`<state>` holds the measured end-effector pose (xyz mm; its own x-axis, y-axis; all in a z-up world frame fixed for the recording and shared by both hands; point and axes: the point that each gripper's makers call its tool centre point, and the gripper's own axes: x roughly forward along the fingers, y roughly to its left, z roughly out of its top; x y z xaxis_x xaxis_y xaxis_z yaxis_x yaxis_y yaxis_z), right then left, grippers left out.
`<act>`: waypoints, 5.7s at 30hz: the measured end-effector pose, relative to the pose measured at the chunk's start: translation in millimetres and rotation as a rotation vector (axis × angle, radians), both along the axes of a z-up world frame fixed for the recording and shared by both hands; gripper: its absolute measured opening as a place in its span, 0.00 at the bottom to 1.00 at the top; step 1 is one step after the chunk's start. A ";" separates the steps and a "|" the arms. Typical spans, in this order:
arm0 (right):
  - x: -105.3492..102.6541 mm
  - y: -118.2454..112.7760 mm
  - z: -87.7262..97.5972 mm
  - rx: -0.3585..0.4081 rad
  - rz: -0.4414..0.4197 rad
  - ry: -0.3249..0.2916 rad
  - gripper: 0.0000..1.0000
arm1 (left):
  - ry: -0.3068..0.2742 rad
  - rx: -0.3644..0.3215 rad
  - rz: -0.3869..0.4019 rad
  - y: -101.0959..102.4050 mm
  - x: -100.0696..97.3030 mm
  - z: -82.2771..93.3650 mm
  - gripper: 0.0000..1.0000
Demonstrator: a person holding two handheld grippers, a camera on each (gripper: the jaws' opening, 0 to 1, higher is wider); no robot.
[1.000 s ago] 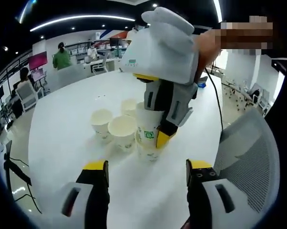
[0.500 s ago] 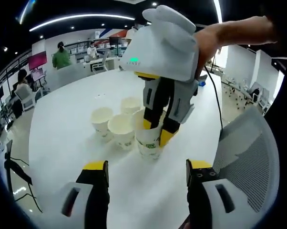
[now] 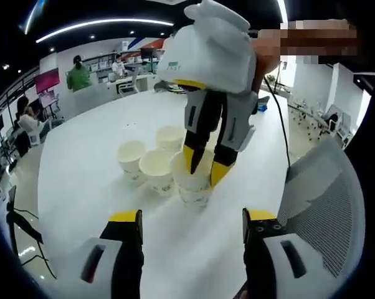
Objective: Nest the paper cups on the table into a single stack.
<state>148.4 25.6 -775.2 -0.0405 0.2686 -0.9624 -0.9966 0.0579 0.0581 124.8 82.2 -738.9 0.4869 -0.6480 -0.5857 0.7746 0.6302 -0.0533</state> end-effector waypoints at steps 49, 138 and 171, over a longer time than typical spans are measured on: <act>30.8 -38.0 47.3 0.275 -0.482 0.025 0.46 | 0.000 0.015 -0.042 -13.8 -5.1 1.4 0.64; 34.7 -130.7 -46.6 0.099 -1.126 0.223 0.20 | 0.028 0.024 0.005 9.6 -13.2 -8.4 0.62; 36.5 -137.1 -45.6 0.034 -1.097 0.183 0.00 | 0.030 0.027 -0.002 12.8 -12.7 -11.6 0.62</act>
<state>184.8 -111.5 -820.8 0.0947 0.2713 -0.9578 -0.3821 0.8984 0.2167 112.2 95.0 -750.5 0.4679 -0.6324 -0.6174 0.7739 0.6305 -0.0594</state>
